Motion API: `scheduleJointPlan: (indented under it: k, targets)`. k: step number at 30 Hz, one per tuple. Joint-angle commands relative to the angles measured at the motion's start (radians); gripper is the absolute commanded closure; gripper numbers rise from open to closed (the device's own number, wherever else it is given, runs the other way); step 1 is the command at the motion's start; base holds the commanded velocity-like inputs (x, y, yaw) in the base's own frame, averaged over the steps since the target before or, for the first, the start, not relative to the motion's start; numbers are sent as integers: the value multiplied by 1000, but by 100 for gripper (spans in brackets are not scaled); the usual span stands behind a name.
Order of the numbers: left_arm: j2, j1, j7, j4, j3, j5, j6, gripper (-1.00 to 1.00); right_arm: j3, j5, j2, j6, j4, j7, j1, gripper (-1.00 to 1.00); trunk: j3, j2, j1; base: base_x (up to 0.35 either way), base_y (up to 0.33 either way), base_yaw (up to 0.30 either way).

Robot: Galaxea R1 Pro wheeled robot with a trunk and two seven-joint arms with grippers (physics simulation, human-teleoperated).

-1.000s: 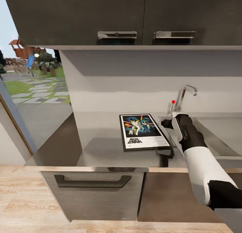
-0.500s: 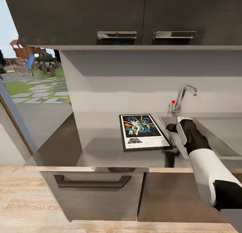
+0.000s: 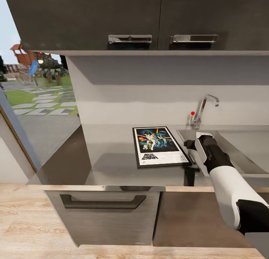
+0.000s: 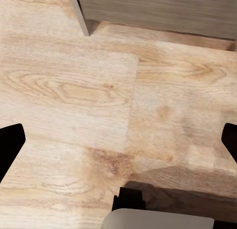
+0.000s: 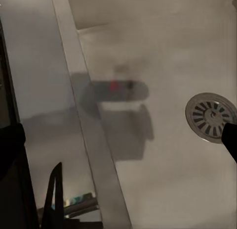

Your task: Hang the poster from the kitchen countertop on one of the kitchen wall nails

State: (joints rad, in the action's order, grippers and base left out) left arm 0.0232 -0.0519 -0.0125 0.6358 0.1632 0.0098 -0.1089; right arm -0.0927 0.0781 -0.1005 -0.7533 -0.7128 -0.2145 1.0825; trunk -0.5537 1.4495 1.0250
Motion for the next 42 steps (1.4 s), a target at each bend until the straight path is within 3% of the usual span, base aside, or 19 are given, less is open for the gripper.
scheduleJointPlan:
  k: [1,32,42]
  targets:
    - [0,0,-1,1,1,1,-2,-100,1,8,1,-3,-1,-6,0,-100,-1,0,0,0,0,0]
    - [0,0,-1,1,1,1,-2,-100,4,9,9,1,97,-5,0,-100,-1,0,0,0,0,0]
    - [0,0,-1,2,1,1,-2,-100,5,9,9,37,108,-5,0,-100,-1,0,0,0,0,0]
